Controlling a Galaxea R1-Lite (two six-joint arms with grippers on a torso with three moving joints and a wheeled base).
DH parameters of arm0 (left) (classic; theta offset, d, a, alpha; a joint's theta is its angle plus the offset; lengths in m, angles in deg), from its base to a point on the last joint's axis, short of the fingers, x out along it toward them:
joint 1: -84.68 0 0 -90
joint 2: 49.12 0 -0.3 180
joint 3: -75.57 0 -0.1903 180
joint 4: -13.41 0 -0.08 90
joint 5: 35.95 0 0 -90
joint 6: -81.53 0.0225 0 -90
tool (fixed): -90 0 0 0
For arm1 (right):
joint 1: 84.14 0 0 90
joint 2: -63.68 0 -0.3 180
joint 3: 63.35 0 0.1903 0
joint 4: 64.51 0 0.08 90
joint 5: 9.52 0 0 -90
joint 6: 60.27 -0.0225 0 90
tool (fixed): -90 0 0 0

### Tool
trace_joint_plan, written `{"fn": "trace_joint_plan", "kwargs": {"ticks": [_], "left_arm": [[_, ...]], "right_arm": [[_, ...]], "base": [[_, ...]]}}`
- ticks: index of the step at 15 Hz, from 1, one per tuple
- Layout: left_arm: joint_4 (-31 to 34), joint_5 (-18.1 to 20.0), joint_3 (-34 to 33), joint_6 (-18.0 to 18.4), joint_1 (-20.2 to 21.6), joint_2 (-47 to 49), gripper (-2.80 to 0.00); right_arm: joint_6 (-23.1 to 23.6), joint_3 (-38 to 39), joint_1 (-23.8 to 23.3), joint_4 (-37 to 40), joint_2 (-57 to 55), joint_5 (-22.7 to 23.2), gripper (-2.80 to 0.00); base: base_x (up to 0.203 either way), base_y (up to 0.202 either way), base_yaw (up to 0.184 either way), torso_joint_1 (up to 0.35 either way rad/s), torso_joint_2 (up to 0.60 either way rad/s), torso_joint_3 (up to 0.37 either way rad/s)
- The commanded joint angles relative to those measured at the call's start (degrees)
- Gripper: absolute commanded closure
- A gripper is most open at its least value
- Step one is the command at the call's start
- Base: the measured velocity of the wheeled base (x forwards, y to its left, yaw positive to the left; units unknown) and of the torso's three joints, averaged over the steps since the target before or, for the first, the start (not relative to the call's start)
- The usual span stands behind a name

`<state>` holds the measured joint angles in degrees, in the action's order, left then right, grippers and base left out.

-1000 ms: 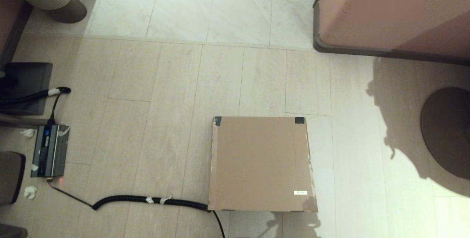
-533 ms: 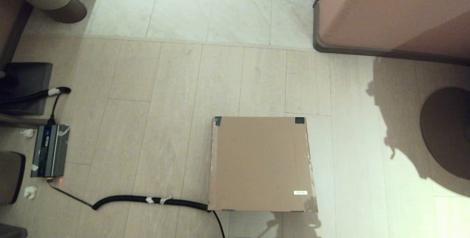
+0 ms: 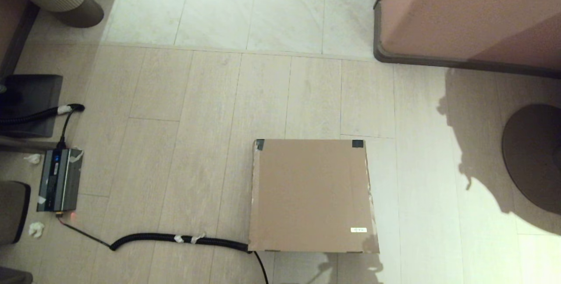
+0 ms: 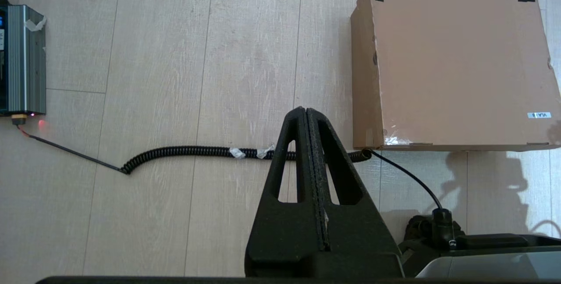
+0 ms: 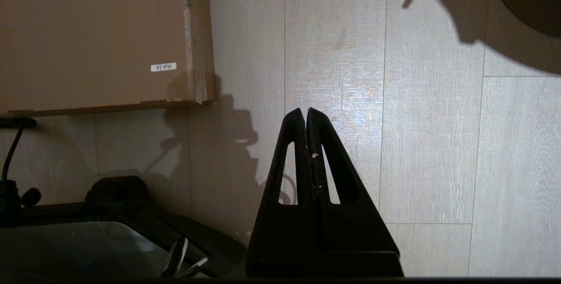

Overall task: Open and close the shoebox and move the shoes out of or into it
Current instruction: Open the shoe box

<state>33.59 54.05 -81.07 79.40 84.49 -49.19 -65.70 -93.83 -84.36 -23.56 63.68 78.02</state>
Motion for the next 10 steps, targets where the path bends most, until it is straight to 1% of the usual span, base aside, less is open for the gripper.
{"fn": "trace_joint_plan", "kwargs": {"ticks": [1, 2, 3, 4, 5, 6, 8, 9, 10], "left_arm": [[-0.1, 0.0, -0.5, -0.1, 0.0, 0.0, 0.0], [0.1, 0.1, 2.2, -0.1, 0.0, 0.4, 0.0], [1.4, 0.4, 6.6, -0.3, 0.0, 1.7, 0.0], [3.9, 1.5, 12.0, -1.0, 0.0, 4.7, 0.0], [6.6, 3.5, 17.2, -2.8, -0.2, 9.0, 0.0], [8.5, 5.9, 20.4, -5.1, -0.4, 13.8, 0.0], [9.9, 11.5, 24.6, -13.0, -0.9, 25.6, 0.0], [9.2, 14.8, 25.7, -17.1, -1.1, 31.9, 0.0], [7.2, 18.4, 26.2, -20.5, -1.2, 38.0, 0.0]], "right_arm": [[-0.2, -1.3, 0.0, 0.1, -0.1, -1.0, 0.0], [-0.2, -4.1, 0.0, 0.2, -0.4, -2.3, 0.0], [-0.4, -6.3, 0.0, 0.3, -2.0, -2.9, 0.0], [-1.1, -7.9, 0.0, 0.3, -5.7, -3.1, 0.0], [-3.2, -10.1, 0.0, 0.3, -10.6, -2.9, 0.0], [-5.8, -12.0, 0.1, 0.3, -15.8, -1.8, 0.0], [-11.7, -15.0, 0.1, -0.4, -28.4, 2.9, 0.0], [-13.9, -16.1, 0.1, -2.0, -34.9, 6.0, 0.0], [-15.4, -16.7, 0.2, -4.4, -41.3, 9.7, 0.0]], "base": [[0.0, 0.0, 0.0, 0.0, 0.0, 0.0], [0.0, 0.0, 0.0, 0.0, 0.0, 0.0], [0.0, 0.0, 0.0, 0.0, 0.0, 0.0], [0.0, 0.0, 0.0, 0.0, 0.0, 0.0], [0.0, 0.0, 0.0, 0.0, 0.0, 0.0], [0.0, 0.0, 0.0, 0.0, 0.0, 0.0], [0.0, 0.0, 0.0, 0.0, 0.0, 0.0], [0.0, 0.0, 0.0, 0.0, 0.0, 0.0], [0.0, 0.0, 0.0, 0.0, 0.0, 0.0]]}}
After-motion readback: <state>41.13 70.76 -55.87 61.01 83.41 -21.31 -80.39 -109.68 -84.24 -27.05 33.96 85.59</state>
